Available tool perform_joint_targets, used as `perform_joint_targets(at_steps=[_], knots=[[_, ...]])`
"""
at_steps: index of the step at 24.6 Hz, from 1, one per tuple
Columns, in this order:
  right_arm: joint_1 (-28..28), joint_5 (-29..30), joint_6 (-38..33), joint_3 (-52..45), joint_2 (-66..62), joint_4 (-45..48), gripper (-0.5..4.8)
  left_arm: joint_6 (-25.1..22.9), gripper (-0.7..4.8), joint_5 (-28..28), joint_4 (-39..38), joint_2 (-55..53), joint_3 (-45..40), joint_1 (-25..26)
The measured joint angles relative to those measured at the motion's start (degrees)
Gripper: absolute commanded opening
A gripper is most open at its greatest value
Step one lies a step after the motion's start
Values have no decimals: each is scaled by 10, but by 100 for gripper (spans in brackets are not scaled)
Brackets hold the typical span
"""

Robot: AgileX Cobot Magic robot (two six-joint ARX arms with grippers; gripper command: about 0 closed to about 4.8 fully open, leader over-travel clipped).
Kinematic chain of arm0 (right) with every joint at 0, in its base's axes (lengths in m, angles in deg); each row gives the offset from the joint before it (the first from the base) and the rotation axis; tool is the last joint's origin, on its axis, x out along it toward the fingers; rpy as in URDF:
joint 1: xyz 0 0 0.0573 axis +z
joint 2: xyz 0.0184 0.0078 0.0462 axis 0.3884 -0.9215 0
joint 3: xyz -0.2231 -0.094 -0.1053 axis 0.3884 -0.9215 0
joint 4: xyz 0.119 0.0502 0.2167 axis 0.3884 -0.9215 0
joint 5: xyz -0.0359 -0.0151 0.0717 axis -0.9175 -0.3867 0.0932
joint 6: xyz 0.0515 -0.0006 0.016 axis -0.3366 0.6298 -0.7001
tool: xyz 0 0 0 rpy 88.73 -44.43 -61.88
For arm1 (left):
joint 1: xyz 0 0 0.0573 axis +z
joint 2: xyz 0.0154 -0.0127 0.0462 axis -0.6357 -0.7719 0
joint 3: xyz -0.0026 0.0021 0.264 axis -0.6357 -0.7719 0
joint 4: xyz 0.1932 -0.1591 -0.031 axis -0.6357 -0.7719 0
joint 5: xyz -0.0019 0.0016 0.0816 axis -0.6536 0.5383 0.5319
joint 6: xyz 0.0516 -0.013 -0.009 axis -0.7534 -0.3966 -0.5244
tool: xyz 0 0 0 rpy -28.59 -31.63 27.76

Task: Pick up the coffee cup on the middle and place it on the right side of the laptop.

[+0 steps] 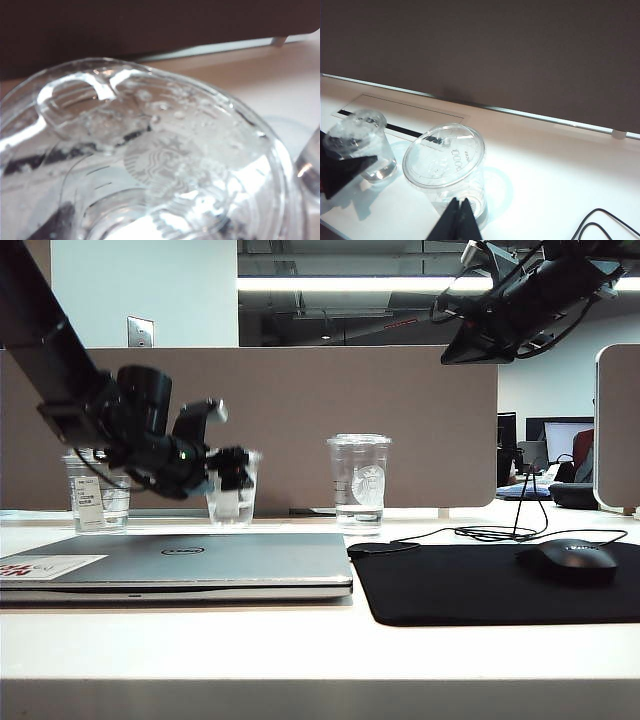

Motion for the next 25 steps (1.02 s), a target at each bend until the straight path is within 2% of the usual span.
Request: perform_joint_targets(at_steps=[6,15,18,21,25], knots=[[-2,2,0,0,0,5,-6,0,327,-36,-39,62,0,-6],[-3,2,0,0,52,10,-6,0,326,-163,-154,188,0,-32],[-4,2,0,0,101,-5,-5,0,326,-198,-192,235,1,-63],[-13,2,0,0,136,-52,-5,-1,327,-205,-257,254,1,-115],[-22,2,0,0,157,-76,-5,-1,327,-195,-289,254,-2,-166]])
